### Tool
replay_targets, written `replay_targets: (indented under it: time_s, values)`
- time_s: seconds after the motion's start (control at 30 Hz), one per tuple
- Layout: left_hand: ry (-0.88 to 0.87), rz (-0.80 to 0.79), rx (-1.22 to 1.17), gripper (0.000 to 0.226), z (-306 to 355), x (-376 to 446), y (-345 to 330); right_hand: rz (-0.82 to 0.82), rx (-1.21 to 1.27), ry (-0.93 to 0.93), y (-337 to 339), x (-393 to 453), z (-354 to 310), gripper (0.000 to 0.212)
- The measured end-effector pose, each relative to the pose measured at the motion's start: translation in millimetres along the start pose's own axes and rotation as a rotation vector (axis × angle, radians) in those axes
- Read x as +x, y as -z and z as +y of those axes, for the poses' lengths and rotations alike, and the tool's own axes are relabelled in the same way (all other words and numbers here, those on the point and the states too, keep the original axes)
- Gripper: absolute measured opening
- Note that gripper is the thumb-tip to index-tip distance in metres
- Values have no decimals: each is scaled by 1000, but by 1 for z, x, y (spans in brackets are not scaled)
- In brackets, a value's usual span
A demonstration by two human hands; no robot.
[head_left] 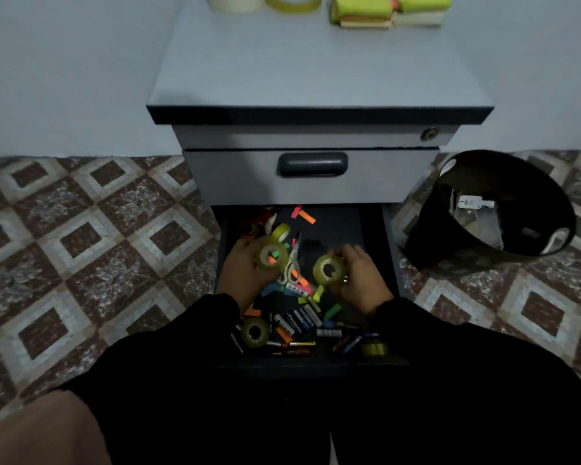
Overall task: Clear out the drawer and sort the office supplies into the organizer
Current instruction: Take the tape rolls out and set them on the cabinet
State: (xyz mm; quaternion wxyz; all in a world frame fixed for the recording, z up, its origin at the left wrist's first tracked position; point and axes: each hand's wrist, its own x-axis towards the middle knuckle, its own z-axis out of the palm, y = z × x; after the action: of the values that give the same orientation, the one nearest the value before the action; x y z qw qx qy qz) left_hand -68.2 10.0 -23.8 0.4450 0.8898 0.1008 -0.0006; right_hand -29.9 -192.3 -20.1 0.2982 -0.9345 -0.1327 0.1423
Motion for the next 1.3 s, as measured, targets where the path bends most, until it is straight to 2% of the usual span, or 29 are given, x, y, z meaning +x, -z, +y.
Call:
replay_targets:
  time_s: [0.3, 0.53, 0.73, 0.83, 1.13, 1.3]
  values:
    - [-149, 136, -96, 58, 74, -4, 82, 73, -82, 248, 97, 0, -84, 59]
    - [-286, 253, 35, 57, 127, 16, 138, 122, -65, 343, 152, 16, -141, 54]
    - [-333, 335, 21, 79, 146, 35, 168, 164, -116, 354, 181, 59, -171, 57]
    - [-274, 326, -1, 72, 156, 51, 179, 149, -175, 355, 193, 86, -181, 58]
    - [-250, 268, -1, 68, 160, 109, 194, 121, -400, 278, 217, 171, -189, 58]
    - [-252, 255, 10, 74, 159, 134, 196, 125, -503, 233, 225, 210, -187, 56]
